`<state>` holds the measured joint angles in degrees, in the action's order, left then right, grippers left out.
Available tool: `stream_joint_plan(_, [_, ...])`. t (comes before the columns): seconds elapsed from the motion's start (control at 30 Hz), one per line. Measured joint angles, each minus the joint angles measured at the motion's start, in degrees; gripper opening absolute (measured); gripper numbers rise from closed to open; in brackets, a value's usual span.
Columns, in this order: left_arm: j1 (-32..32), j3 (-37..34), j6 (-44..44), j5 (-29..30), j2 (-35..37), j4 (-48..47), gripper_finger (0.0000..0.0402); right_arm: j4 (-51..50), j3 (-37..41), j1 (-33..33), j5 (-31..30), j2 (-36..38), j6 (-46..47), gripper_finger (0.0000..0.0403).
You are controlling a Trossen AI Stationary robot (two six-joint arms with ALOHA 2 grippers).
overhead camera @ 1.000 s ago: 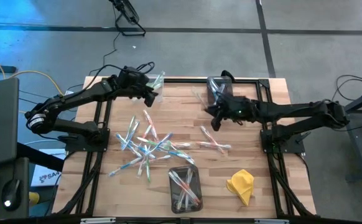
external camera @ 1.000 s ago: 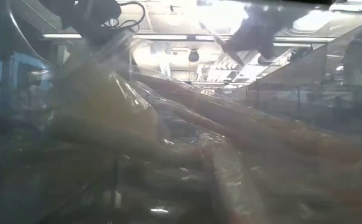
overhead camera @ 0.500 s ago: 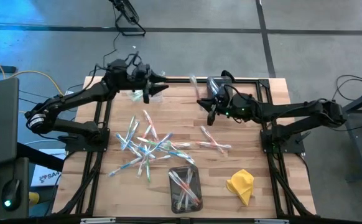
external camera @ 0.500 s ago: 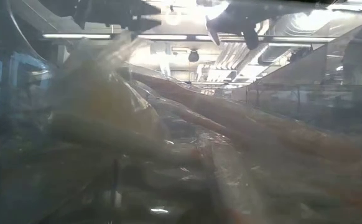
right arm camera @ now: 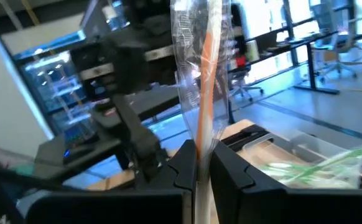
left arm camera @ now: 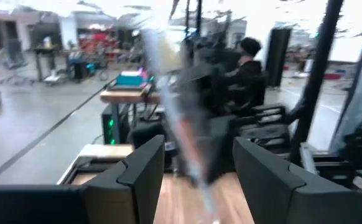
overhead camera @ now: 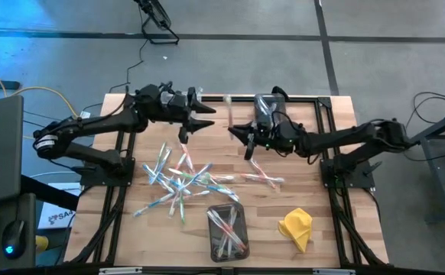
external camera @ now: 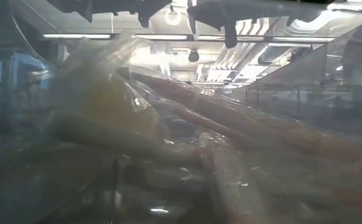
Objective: Pick & Place Toothbrushes
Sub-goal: Put the orange toothbrush into the bottom black bin
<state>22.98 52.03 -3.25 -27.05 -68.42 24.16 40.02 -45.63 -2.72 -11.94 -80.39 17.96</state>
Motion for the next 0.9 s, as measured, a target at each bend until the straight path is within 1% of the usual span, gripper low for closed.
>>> stream_joint_plan(0.07, [-0.67,-0.08,-0.09,2.09,-0.72,-0.72,0.0187,1.17,0.0,0.92,0.12,-0.65,-1.36,0.0017])
stream_joint_plan(0.1, [-1.0,-0.11,-0.12,2.23,-1.02,-0.67,0.0187,1.39,0.0,1.34,-0.06,-0.74,-1.58,0.0017])
stream_joint_plan(0.4, [-4.38,-0.07,-0.21,2.33,-2.61,0.83,0.0187,0.53,0.0,2.14,0.03,-0.74,-0.72,0.0017])
stream_joint_plan(0.5, [-4.59,-0.09,-1.84,2.09,-2.69,2.05,0.0187,0.37,0.0,2.28,0.21,-0.74,1.57,0.0017])
stream_joint_plan(0.67, [-4.65,-0.09,-4.75,2.3,-2.67,1.31,0.0187,0.07,0.0,4.25,0.31,-0.74,2.12,0.0017])
stream_joint_plan(0.83, [-4.66,-0.09,-7.61,1.51,-2.62,1.38,0.0187,-2.94,0.0,6.66,-2.73,-0.74,4.83,0.0017])
stream_joint_plan(0.9, [-4.66,-0.09,-7.75,-0.59,-2.62,1.44,0.0187,-4.29,0.0,7.47,-4.19,-0.74,6.02,0.0017])
